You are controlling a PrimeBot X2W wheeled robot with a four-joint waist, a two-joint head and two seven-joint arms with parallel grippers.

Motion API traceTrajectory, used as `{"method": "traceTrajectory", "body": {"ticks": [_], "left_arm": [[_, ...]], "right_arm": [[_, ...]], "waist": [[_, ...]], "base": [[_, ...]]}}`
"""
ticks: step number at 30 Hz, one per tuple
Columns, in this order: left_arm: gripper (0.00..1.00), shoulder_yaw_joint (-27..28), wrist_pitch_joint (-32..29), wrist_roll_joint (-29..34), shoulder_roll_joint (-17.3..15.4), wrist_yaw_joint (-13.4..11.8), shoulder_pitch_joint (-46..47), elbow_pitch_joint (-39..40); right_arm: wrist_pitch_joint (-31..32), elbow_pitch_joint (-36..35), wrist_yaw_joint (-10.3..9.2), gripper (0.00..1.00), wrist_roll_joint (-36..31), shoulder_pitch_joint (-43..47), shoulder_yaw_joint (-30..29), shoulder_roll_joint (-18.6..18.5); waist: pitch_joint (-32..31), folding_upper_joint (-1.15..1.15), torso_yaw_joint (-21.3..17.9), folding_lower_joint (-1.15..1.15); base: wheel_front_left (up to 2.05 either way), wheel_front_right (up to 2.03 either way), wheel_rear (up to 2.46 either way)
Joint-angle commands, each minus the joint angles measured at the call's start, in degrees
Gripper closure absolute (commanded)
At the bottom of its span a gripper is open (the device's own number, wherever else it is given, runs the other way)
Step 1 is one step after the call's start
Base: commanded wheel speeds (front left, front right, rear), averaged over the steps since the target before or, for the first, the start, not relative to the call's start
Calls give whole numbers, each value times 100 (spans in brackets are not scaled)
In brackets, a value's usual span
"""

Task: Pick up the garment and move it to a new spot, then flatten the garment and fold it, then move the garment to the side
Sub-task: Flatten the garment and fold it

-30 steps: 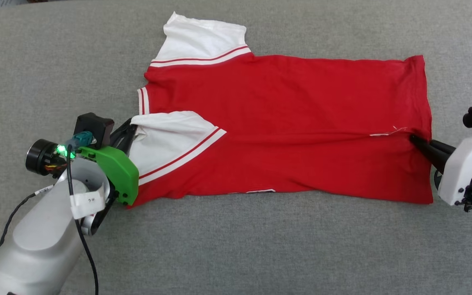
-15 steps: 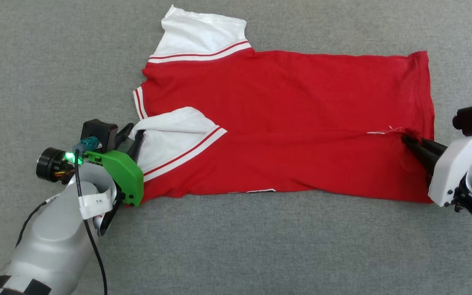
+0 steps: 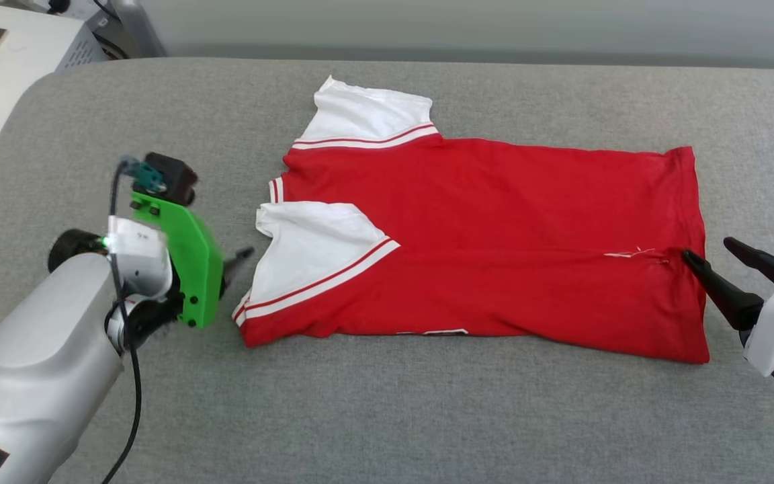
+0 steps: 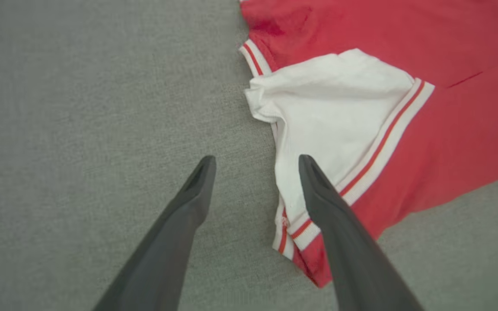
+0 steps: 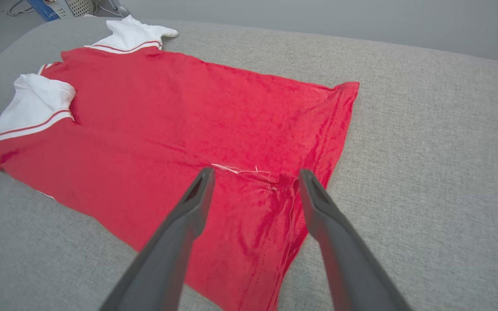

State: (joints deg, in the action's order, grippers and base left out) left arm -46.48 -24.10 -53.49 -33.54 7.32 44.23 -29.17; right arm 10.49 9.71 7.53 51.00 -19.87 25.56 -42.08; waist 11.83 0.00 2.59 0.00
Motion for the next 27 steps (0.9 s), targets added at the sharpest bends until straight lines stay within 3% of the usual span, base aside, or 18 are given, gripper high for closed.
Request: {"method": "traceTrajectory", "body": {"ticks": [1, 2, 3, 4, 16, 17, 18, 19, 23, 27], "left_arm": [[0, -104, -405, -189, -100, 14, 89, 133], [0, -171, -651, -272, -152, 14, 86, 210], [0, -347, -1338, -590, -230, 15, 7, 377], [0, -386, -1423, -612, -236, 15, -17, 371], [0, -732, -1664, -747, 98, -8, -422, -257], [53, -743, -1617, -746, 108, -5, -442, -298], [90, -743, -1573, -752, 114, -3, -457, -333], [100, -773, -1522, -726, 101, 1, -464, -348], [100, -772, -1199, -699, 26, 10, -463, -224], [100, -922, -947, -488, -212, 14, -428, 147]], "right_arm": [[69, -61, -4, 0, -83, 109, -78, 66], [125, -92, -4, 0, -109, 136, -114, 106], [374, -213, -4, 0, -222, 209, -244, 266], [425, -237, -4, 0, -247, 211, -261, 297], [762, -226, -4, 0, -446, 26, -239, 589], [759, -219, -4, 0, -449, 15, -245, 592], [756, -219, -4, 0, -458, 4, -253, 583], [755, -230, -4, 0, -492, -15, -255, 554], [868, -340, -4, 0, -619, -158, -280, 362], [1399, -497, -4, 0, -565, -358, -243, 28]], "waist": [[-44, 0, 40, 0], [-38, 0, 29, 0], [24, 0, -28, 0], [52, 0, -48, 0], [407, 0, -311, 0], [403, 0, -321, 0], [393, 0, -325, 0], [372, 0, -332, 0], [223, 0, -336, 0], [87, 0, -329, 0]], "base": [[0, 0, 0], [0, 0, 0], [0, 0, 0], [0, 0, 0], [0, 0, 0], [0, 0, 0], [0, 0, 0], [0, 0, 0], [0, 0, 0], [0, 0, 0]]}}
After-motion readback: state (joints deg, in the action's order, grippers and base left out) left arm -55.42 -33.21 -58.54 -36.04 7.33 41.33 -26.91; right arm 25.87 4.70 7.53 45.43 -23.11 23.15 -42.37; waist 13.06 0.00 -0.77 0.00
